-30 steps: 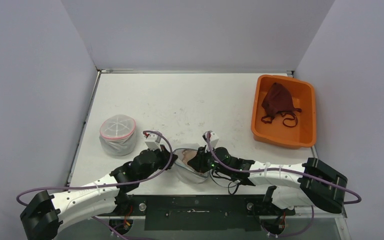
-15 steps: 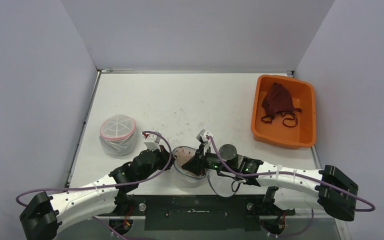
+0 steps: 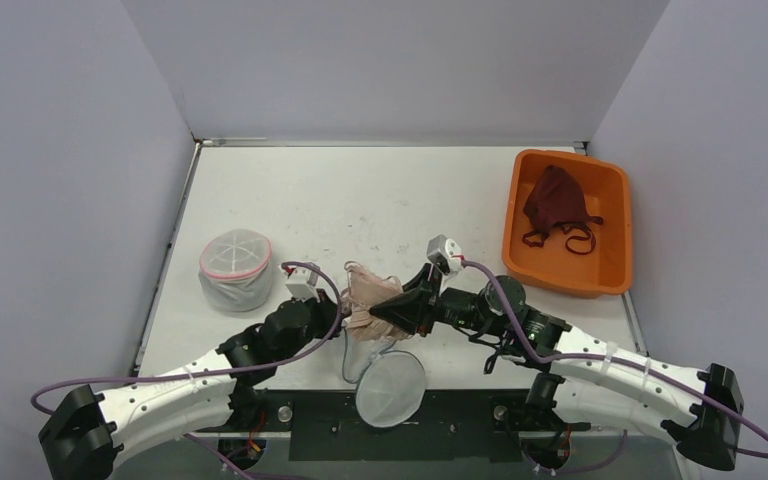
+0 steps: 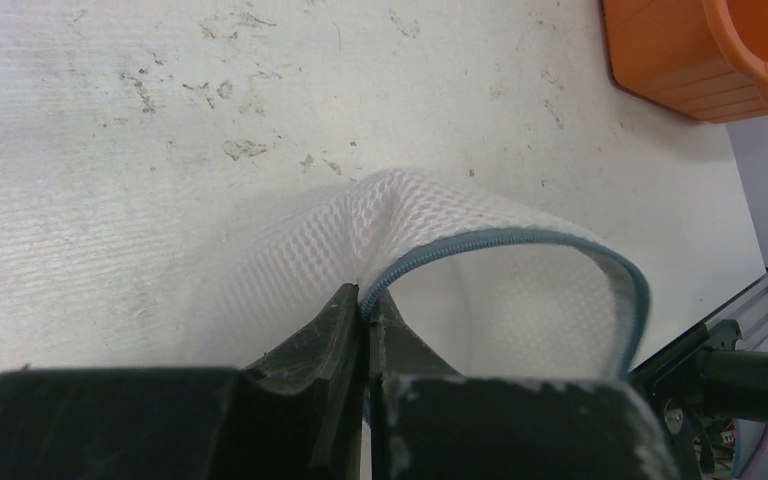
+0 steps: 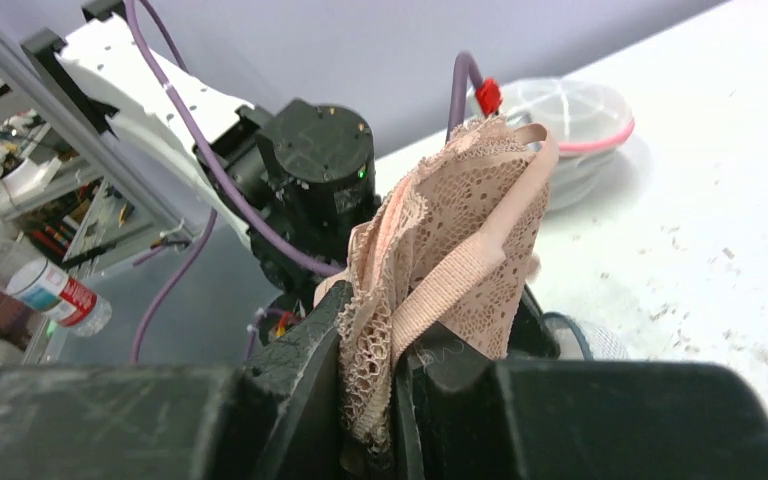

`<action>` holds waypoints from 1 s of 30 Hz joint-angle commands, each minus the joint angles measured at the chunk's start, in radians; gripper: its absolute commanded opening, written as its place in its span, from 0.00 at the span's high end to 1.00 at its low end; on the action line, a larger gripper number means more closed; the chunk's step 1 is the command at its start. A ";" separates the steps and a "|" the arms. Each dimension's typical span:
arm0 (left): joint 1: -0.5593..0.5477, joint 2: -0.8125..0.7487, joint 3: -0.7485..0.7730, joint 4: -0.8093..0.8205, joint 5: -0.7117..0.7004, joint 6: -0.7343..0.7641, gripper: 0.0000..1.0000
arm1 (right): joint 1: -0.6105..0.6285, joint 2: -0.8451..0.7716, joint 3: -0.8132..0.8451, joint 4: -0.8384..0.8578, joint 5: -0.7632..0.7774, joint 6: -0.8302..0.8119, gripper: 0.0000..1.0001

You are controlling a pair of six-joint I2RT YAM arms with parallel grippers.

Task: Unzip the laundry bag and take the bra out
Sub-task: Pick up the bra from the laundry bag, then place the bra in the bin.

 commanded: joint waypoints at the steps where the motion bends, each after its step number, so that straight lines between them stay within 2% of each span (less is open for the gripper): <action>1: -0.001 -0.025 0.032 0.044 -0.029 -0.003 1.00 | -0.005 -0.060 0.031 0.088 0.099 -0.039 0.95; 7: 0.000 -0.008 0.045 0.113 -0.058 -0.013 1.00 | -0.007 -0.145 0.049 0.032 0.370 -0.107 0.95; 10: 0.002 0.025 0.079 0.134 -0.105 -0.002 1.00 | -0.008 -0.136 0.154 -0.112 0.623 -0.169 0.95; 14: 0.005 0.089 0.124 0.201 -0.179 0.040 1.00 | -0.021 -0.016 0.345 -0.336 1.058 -0.223 0.95; 17: 0.011 0.126 0.146 0.206 -0.190 0.028 1.00 | -0.118 0.087 0.456 -0.461 1.269 -0.218 0.95; 19: 0.012 0.131 0.137 0.209 -0.188 0.001 1.00 | -0.249 0.135 0.502 -0.545 1.298 -0.171 0.95; 25: 0.016 0.088 0.072 0.232 -0.201 -0.058 1.00 | -0.682 0.253 0.563 -0.687 1.258 -0.049 0.95; 30: 0.019 0.056 0.038 0.234 -0.235 -0.074 1.00 | -0.867 0.452 0.616 -0.746 1.324 -0.039 0.95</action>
